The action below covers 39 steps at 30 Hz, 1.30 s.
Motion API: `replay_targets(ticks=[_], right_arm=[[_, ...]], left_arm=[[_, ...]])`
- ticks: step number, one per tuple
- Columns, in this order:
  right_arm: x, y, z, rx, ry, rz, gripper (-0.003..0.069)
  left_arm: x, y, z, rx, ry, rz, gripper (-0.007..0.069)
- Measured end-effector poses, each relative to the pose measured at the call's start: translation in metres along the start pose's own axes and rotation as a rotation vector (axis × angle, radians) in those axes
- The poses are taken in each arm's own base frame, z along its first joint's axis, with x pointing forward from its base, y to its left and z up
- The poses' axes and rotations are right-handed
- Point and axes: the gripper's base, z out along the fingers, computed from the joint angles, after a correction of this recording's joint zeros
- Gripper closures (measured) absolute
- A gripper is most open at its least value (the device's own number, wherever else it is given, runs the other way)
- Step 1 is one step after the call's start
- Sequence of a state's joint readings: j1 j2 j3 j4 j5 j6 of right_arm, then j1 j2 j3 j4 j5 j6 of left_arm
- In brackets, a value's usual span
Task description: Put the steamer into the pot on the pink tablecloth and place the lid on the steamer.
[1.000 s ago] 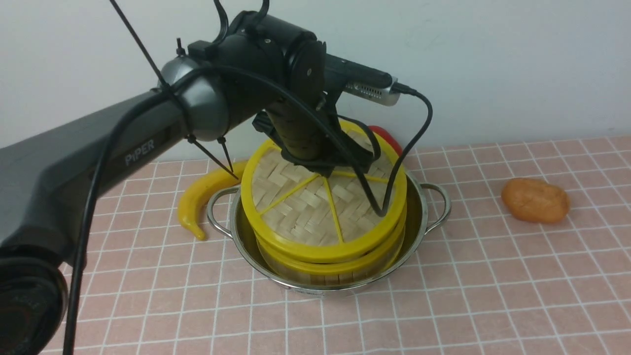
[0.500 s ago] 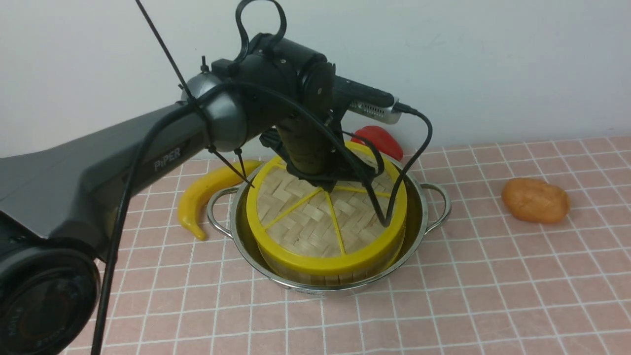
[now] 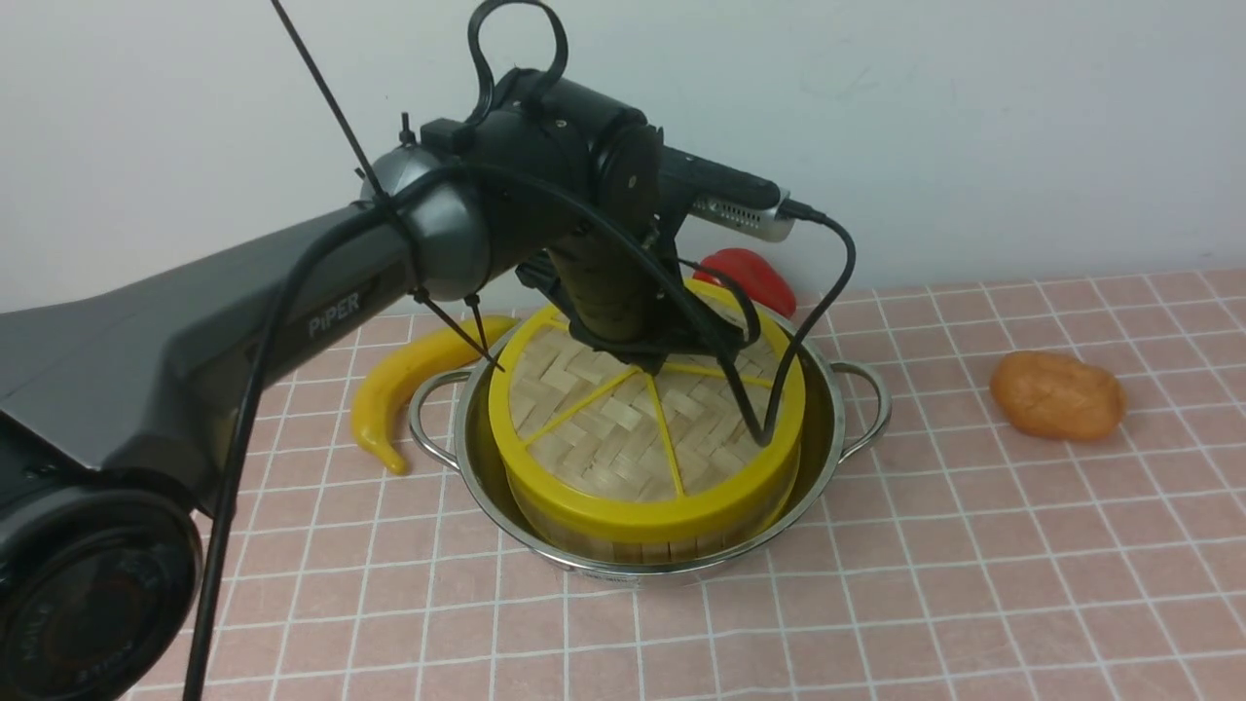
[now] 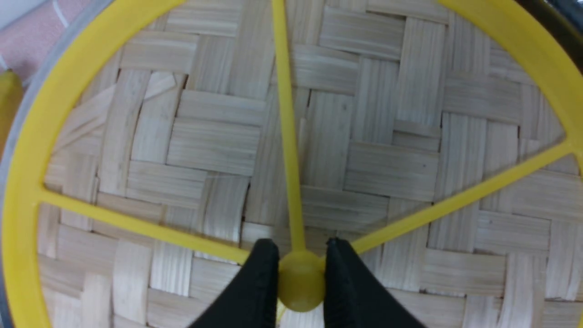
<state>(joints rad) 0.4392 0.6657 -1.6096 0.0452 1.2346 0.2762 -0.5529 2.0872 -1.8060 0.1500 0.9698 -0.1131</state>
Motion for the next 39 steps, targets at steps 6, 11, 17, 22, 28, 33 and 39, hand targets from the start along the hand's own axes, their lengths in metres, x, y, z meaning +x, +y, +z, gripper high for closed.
replay_targets(ticks=[6,11,17,22,28,33,39], right_arm=[[0.000,0.000,0.000,0.000,0.000,0.000,0.0203],[0.000,0.000,0.000,0.000,0.000,0.000,0.0203],[0.000,0.000,0.000,-0.001,0.000,0.000,0.0203],[0.001,0.002,0.000,-0.025,0.007,0.012,0.0203],[0.001,0.005,0.000,-0.058,0.017,0.028,0.0203],[0.002,0.006,0.000,-0.069,0.020,0.033,0.0203],[0.002,0.006,0.000,-0.065,0.018,0.027,0.0203]], left_arm=[[0.000,0.000,0.000,0.000,0.000,0.000,0.0508],[0.000,0.000,0.004,-0.001,0.006,0.002,0.0508],[0.000,0.000,0.006,-0.005,0.004,0.005,0.0508],[0.000,0.000,0.006,-0.006,0.005,0.006,0.0482],[0.000,0.000,0.008,-0.006,0.012,0.006,0.0338],[-0.001,0.002,-0.007,-0.016,-0.013,0.019,0.0193],[-0.007,0.016,-0.082,-0.061,-0.170,0.025,0.0101]])
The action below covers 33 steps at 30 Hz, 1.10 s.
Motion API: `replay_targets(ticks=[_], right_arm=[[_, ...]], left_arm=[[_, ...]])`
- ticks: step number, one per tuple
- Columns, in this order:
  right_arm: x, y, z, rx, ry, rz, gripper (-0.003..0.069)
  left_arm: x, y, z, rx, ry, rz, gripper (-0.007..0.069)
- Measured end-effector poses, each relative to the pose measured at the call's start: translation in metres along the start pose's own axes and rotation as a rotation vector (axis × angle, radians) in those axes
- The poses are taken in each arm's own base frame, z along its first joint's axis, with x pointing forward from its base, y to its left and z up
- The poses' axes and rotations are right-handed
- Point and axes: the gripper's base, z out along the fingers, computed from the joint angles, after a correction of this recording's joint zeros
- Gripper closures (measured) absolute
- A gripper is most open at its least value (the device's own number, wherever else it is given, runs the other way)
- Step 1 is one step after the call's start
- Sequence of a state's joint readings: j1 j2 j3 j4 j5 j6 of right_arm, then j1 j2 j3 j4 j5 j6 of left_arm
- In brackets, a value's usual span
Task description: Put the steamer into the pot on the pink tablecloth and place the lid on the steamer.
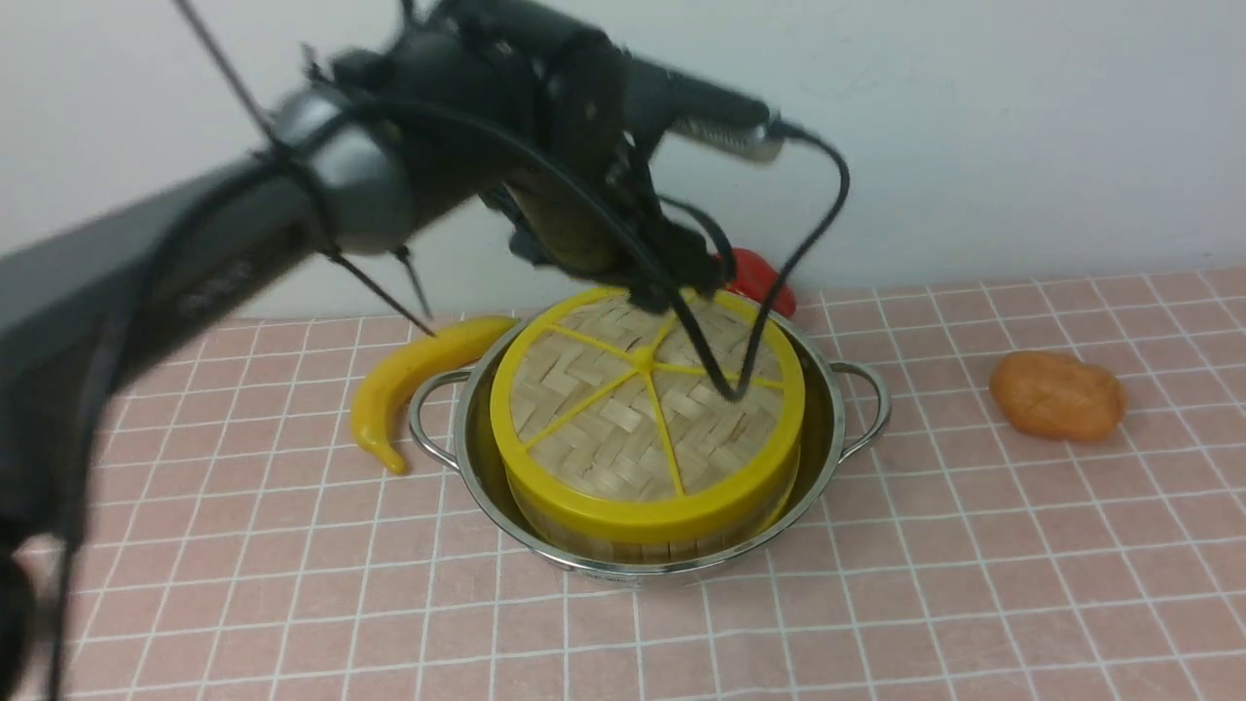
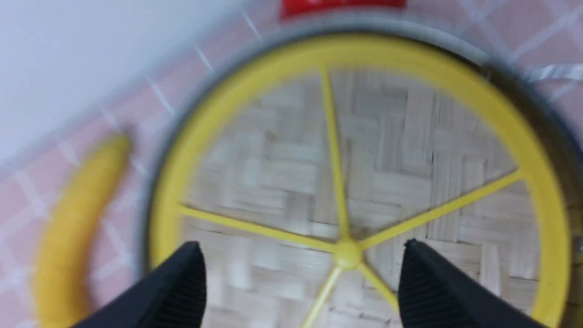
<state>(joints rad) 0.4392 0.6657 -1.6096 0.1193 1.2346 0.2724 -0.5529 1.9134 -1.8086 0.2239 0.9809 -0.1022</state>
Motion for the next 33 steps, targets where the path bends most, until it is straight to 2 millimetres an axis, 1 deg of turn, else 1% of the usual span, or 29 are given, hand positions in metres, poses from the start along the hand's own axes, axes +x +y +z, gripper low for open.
replay_targets(ticks=[1,2,3,4,5,6,9,10,11,12,13,15,17,20,21,22,23,24,27,28,30,31,32,33], right_arm=[[0.000,-0.001,0.000,0.006,-0.002,-0.009,0.0203],[0.000,-0.001,0.000,0.012,-0.003,-0.020,0.0203],[0.000,-0.001,0.000,0.016,-0.004,-0.024,0.0203],[0.000,-0.002,0.000,0.023,-0.005,-0.034,0.0203],[0.000,-0.003,0.001,0.027,-0.005,-0.036,0.0203],[0.001,-0.004,0.002,0.038,0.000,-0.049,0.0203],[0.005,-0.010,0.011,0.082,0.025,-0.074,0.0203],[0.007,-0.011,0.012,0.086,0.031,-0.076,0.0203],[0.009,-0.013,0.016,0.106,0.044,-0.086,0.0203],[0.015,-0.018,0.024,0.141,0.073,-0.109,0.0204],[0.020,-0.023,0.030,0.169,0.097,-0.130,0.0209],[0.031,-0.031,0.043,0.218,0.155,-0.172,0.0233],[0.045,-0.040,0.056,0.263,0.221,-0.216,0.0290],[0.068,-0.050,0.068,0.285,0.292,-0.248,0.0393],[0.071,-0.051,0.069,0.286,0.294,-0.252,0.0411],[0.080,-0.055,0.074,0.283,0.296,-0.263,0.0477],[0.087,-0.057,0.076,0.278,0.288,-0.269,0.0526],[0.094,-0.059,0.077,0.273,0.277,-0.276,0.0573],[0.113,-0.064,0.072,0.256,0.228,-0.286,0.0666],[0.122,-0.066,0.068,0.248,0.201,-0.289,0.0673],[0.132,-0.069,0.061,0.238,0.165,-0.294,0.0675],[0.140,-0.071,0.056,0.232,0.136,-0.299,0.0675],[0.144,-0.072,0.053,0.229,0.120,-0.302,0.0675],[0.150,-0.073,0.049,0.228,0.101,-0.307,0.0675]], left_arm=[[-0.002,0.004,-0.018,-0.010,-0.031,-0.002,0.0096],[-0.003,0.010,-0.041,-0.022,-0.067,-0.005,0.0090],[-0.003,0.013,-0.056,-0.030,-0.097,-0.009,0.0090],[-0.003,0.018,-0.080,-0.038,-0.139,-0.016,0.0090],[-0.002,0.019,-0.085,-0.041,-0.147,-0.017,0.0090],[0.001,0.025,-0.114,-0.048,-0.196,-0.028,0.0090],[0.015,0.037,-0.178,-0.057,-0.303,-0.058,0.0090],[0.017,0.039,-0.186,-0.057,-0.313,-0.062,0.0090],[0.023,0.042,-0.200,-0.059,-0.331,-0.070,0.0091],[0.036,0.047,-0.227,-0.063,-0.353,-0.085,0.0099],[0.044,0.050,-0.241,-0.065,-0.356,-0.092,0.0116],[0.058,0.054,-0.262,-0.071,-0.369,-0.098,0.0159],[0.069,0.057,-0.280,-0.074,-0.402,-0.104,0.0245],[0.088,0.060,-0.299,-0.072,-0.438,-0.111,0.0442],[0.088,0.060,-0.298,-0.072,-0.433,-0.110,0.0442],[0.099,0.060,-0.303,-0.066,-0.439,-0.111,0.0537],[0.107,0.060,-0.305,-0.062,-0.437,-0.107,0.0586],[0.116,0.060,-0.307,-0.060,-0.438,-0.103,0.0617],[0.145,0.057,-0.301,-0.054,-0.396,-0.080,0.0648],[0.160,0.055,-0.296,-0.049,-0.377,-0.076,0.0648],[0.181,0.053,-0.291,-0.043,-0.385,-0.070,0.0648],[0.193,0.050,-0.281,-0.036,-0.394,-0.062,0.0648],[0.200,0.049,-0.280,-0.030,-0.425,-0.061,0.0648],[0.212,0.047,-0.274,-0.023,-0.449,-0.057,0.0648]])
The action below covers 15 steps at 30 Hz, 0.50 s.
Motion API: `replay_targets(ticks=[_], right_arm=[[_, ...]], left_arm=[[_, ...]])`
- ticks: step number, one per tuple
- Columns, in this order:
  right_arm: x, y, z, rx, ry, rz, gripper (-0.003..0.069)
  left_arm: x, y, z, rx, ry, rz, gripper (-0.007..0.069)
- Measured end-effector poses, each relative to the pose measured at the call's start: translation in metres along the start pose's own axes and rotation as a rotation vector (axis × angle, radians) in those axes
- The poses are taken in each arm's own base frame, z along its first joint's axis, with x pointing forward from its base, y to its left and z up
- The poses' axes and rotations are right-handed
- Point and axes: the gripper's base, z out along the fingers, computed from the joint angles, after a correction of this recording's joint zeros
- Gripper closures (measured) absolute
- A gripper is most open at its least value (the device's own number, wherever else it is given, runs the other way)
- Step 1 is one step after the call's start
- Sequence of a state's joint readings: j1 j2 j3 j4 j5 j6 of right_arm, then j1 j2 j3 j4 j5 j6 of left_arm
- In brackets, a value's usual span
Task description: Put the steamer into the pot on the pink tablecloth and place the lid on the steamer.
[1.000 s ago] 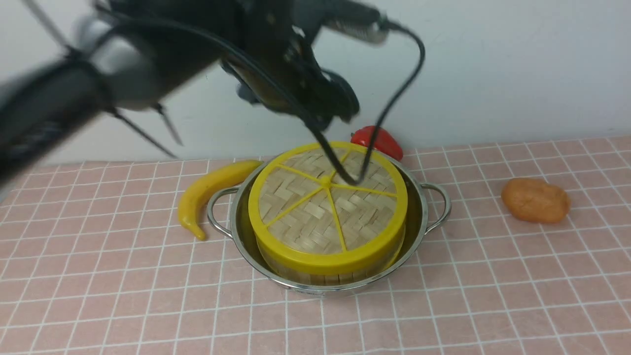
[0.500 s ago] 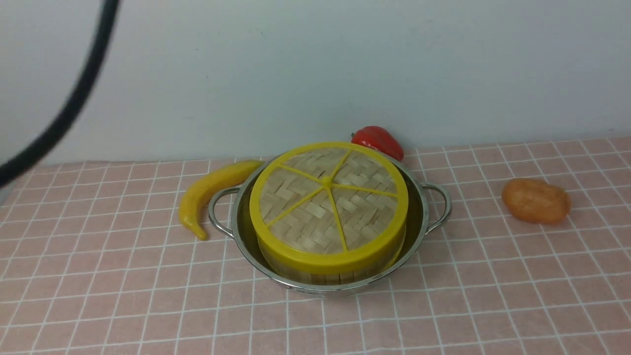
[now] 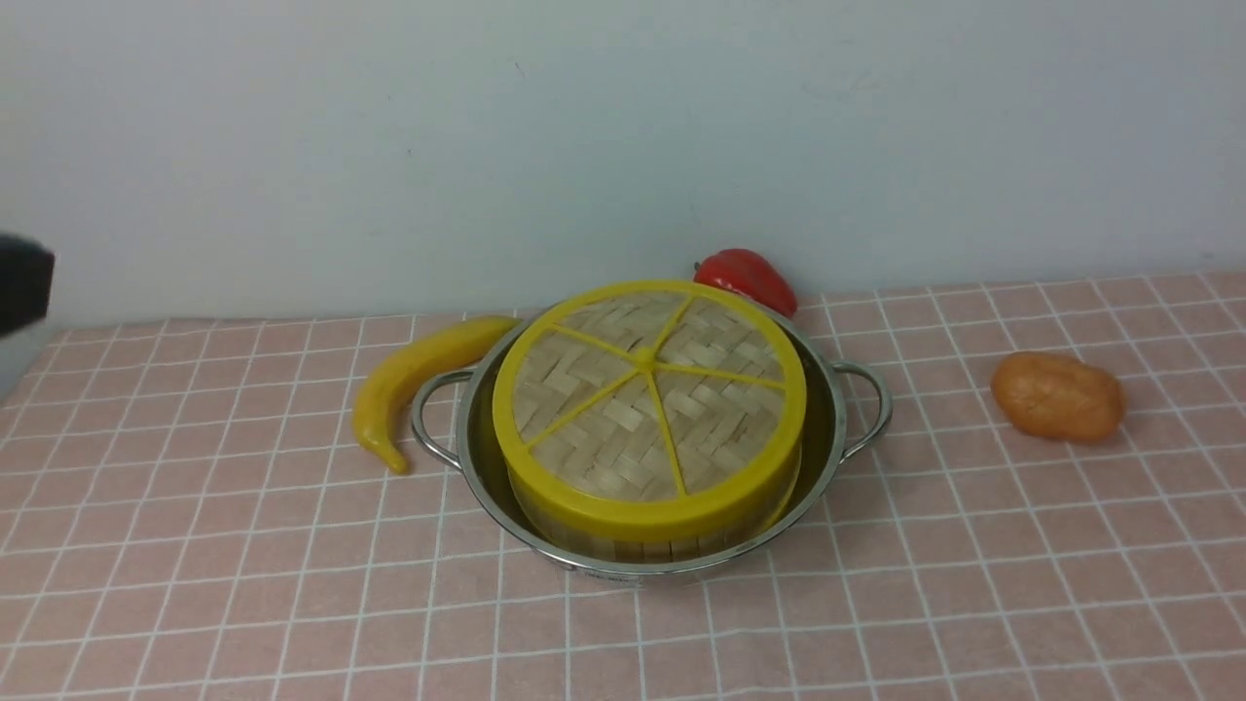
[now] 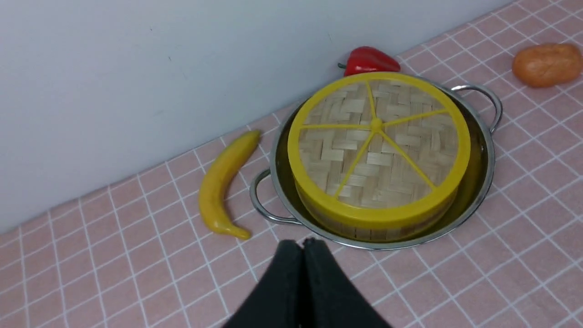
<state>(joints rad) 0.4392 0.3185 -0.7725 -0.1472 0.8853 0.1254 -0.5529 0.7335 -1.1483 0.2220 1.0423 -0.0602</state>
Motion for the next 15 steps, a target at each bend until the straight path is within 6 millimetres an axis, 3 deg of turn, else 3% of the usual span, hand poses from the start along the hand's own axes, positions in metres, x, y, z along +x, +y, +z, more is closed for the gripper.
replay_targets(ticks=[4,5,7,10,15], right_arm=[[0.024,-0.002,-0.009,0.005,-0.044,0.002,0.0673],[0.025,-0.002,-0.009,0.005,-0.046,0.003,0.0673],[0.034,-0.002,-0.010,0.006,-0.048,0.007,0.0671],[0.036,-0.002,-0.009,0.004,-0.040,0.017,0.0667],[0.036,0.001,-0.009,-0.022,-0.038,0.059,0.0661]], left_arm=[[0.053,-0.010,0.013,0.043,-0.065,-0.007,0.0648],[0.056,-0.010,0.013,0.044,-0.067,-0.006,0.0648],[0.081,-0.015,0.022,0.070,-0.095,-0.023,0.0648],[0.100,-0.020,0.029,0.097,-0.136,-0.061,0.0648],[0.102,-0.023,0.031,0.121,-0.191,-0.095,0.0646]])
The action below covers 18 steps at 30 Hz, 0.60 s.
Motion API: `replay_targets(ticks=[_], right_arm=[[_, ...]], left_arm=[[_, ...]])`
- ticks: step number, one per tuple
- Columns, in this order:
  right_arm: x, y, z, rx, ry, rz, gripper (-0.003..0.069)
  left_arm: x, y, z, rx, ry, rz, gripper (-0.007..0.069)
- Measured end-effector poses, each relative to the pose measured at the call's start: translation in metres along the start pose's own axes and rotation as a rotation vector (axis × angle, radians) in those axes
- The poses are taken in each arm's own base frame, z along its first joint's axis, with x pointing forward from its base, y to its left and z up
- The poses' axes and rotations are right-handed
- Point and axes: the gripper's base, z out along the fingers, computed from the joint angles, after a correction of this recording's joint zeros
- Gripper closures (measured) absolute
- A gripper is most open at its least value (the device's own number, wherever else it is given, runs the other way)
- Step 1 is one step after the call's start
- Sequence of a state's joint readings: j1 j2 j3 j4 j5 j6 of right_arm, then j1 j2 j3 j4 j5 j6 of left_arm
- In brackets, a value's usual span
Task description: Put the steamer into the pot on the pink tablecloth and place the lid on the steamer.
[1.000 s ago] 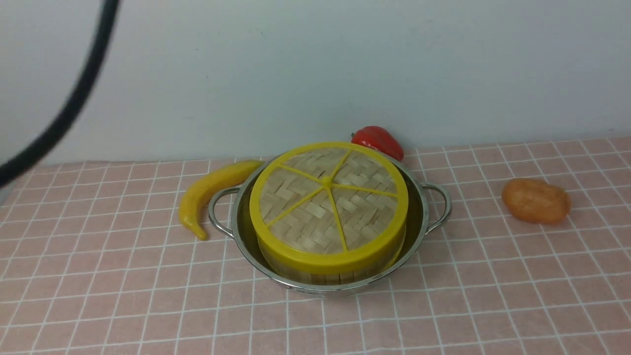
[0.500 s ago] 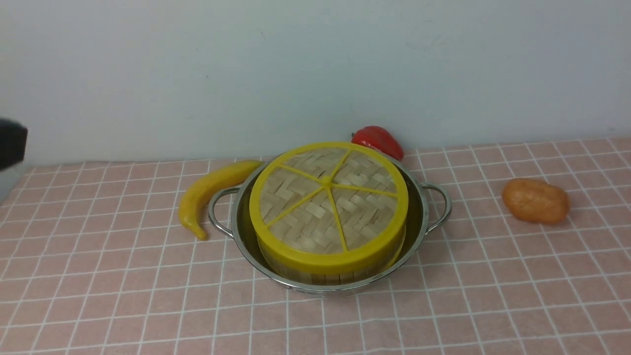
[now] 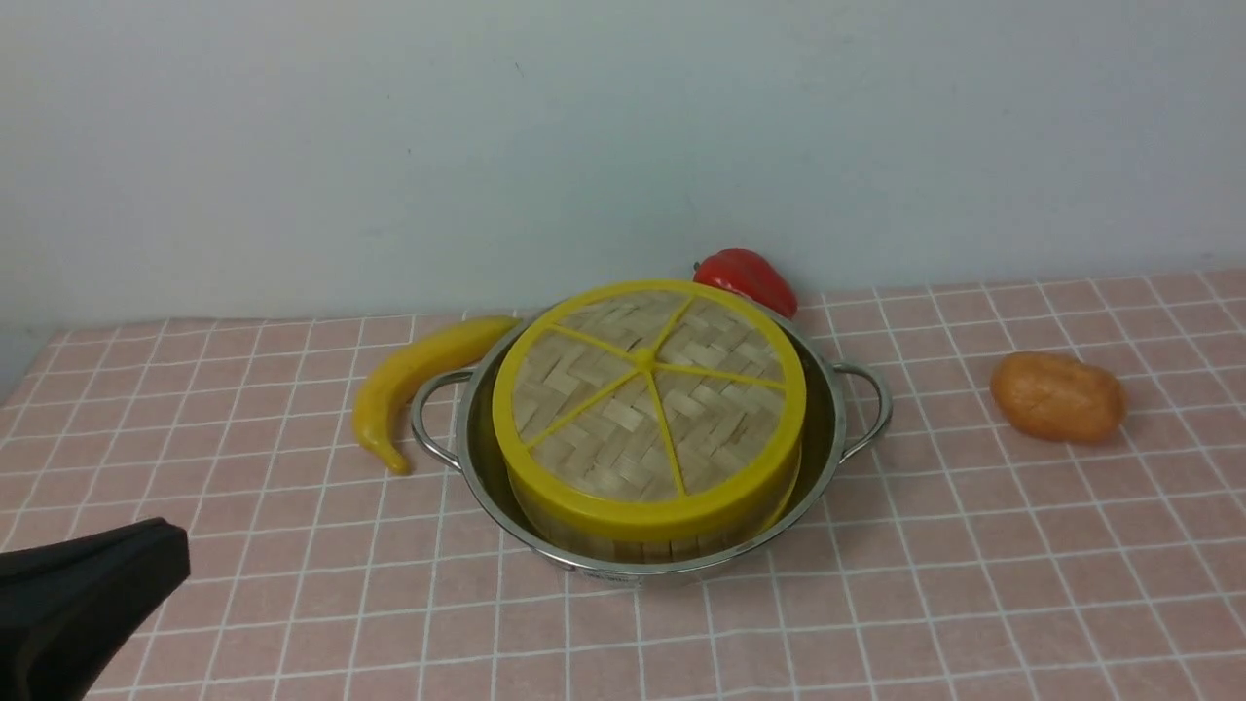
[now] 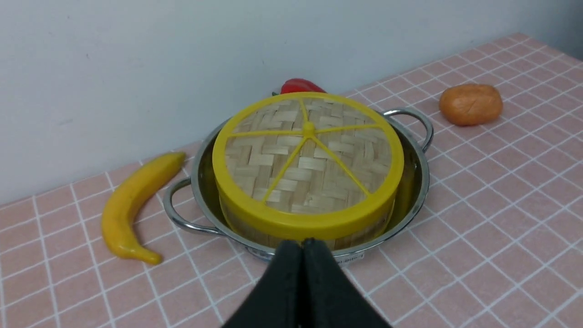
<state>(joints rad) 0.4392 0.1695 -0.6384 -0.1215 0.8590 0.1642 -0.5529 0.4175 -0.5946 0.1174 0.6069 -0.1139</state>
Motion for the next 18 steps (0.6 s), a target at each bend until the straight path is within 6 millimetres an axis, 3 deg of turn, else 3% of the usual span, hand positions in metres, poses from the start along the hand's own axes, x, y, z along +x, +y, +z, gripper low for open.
replay_targets(ticks=[14,18], right_arm=[[0.001,0.004,0.000,-0.043,0.007,0.056,0.0626],[0.001,0.004,0.000,-0.044,0.007,0.057,0.0608]], left_arm=[[0.000,0.000,0.000,0.002,-0.006,0.008,0.0615],[0.003,0.010,-0.007,-0.126,-0.032,0.112,0.0608]])
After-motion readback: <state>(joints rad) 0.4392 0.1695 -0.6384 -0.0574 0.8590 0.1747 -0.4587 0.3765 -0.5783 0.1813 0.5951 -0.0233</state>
